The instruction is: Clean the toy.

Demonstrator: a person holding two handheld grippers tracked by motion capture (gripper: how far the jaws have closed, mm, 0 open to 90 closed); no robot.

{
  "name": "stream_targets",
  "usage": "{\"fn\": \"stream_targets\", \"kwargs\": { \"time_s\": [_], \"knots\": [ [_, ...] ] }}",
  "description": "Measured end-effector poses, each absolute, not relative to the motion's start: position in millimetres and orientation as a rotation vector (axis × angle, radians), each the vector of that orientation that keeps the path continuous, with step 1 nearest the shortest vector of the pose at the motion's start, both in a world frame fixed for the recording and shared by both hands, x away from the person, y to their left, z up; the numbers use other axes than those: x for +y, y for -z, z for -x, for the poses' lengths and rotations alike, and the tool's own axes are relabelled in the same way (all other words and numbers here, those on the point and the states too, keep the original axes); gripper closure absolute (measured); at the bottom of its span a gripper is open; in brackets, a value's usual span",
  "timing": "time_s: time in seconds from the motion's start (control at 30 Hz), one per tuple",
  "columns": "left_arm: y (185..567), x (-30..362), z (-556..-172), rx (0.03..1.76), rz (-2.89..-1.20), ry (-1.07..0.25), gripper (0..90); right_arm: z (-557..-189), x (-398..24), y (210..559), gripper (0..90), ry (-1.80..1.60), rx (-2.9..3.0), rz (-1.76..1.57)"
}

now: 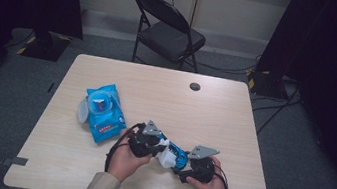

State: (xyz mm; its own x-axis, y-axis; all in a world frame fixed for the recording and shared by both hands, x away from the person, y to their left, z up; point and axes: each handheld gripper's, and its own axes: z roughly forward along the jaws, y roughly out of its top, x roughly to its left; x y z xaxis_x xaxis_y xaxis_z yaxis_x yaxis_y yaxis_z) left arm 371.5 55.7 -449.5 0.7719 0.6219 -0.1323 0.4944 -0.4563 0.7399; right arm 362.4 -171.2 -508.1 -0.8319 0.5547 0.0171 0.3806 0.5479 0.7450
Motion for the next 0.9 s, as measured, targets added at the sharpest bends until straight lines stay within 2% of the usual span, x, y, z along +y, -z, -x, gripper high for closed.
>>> {"fn": "stream_targets", "kwargs": {
  "time_s": [0.1,0.37,0.9],
  "knots": [
    [461,34,-373,0.788,-2.153,-0.165,83.4,-362,-171,508,23.3,-1.154,2.564,-0.787],
    [477,10,-370,0.753,-2.157,-0.11,80.9,-362,-171,508,23.4,-1.154,2.563,-0.784],
    [469,28,-378,0.786,-2.161,-0.163,83.7,-362,-171,508,23.5,-1.153,2.561,-0.788]
  ]
}}
